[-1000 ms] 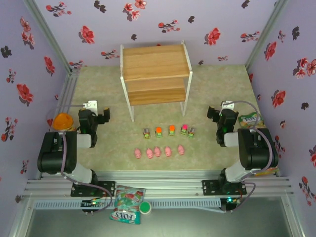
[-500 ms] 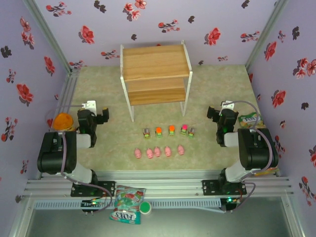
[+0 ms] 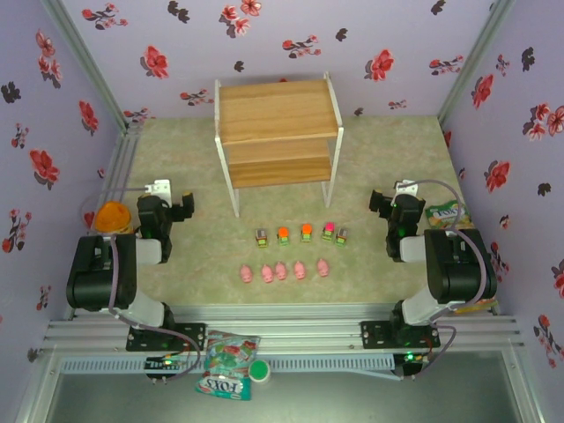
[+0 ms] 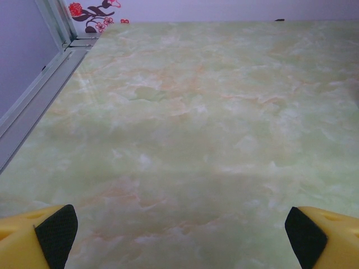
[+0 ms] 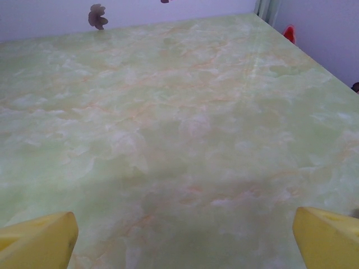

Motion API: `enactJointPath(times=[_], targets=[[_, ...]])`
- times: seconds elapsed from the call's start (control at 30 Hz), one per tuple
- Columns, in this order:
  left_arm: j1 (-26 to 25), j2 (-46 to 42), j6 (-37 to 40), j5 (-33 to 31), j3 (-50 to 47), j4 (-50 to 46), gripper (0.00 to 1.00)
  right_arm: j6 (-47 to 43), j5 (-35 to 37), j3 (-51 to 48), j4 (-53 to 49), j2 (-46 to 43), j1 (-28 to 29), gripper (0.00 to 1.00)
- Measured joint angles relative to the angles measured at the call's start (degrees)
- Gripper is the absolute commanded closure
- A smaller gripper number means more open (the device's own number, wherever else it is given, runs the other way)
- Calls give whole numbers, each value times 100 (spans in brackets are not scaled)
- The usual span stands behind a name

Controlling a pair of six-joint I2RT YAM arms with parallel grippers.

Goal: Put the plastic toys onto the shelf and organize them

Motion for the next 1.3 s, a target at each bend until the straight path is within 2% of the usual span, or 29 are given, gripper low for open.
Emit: enactJointPath(times=[0.17, 0.3, 0.5, 0.67, 0.8, 0.97, 1.17, 1.3], targets=[[-2, -39, -50, -83, -293, 308, 0, -2, 2, -79, 153, 0, 22, 1], [-177, -468, -22, -321, -562, 317, 0, -22, 35, -188, 284, -2, 131, 1], [-828, -1425, 210, -990, -905, 337, 0, -68, 306, -417, 264, -437, 345, 1], [-1644, -2452, 354, -1541, -964, -61, 0, -105, 1231, -286, -275, -1130, 732, 1], [-2288, -3257, 389, -1947, -1023, -334, 0, 208, 2253, 280, -1438, -1561, 973, 1], [-2962, -3897, 170, -2293, -1016, -1036, 0, 1073, 3359, 909, -3147, -2033, 1161, 1], [-3875, -3971, -490, -2496, -212, -2693, 0, 3204, 4350, 2022, -6273, -2393, 1432, 1], [-4293, -3985, -916, -2533, 57, -3281, 1, 4033, 4629, 2194, -7534, -2688, 2118, 1]])
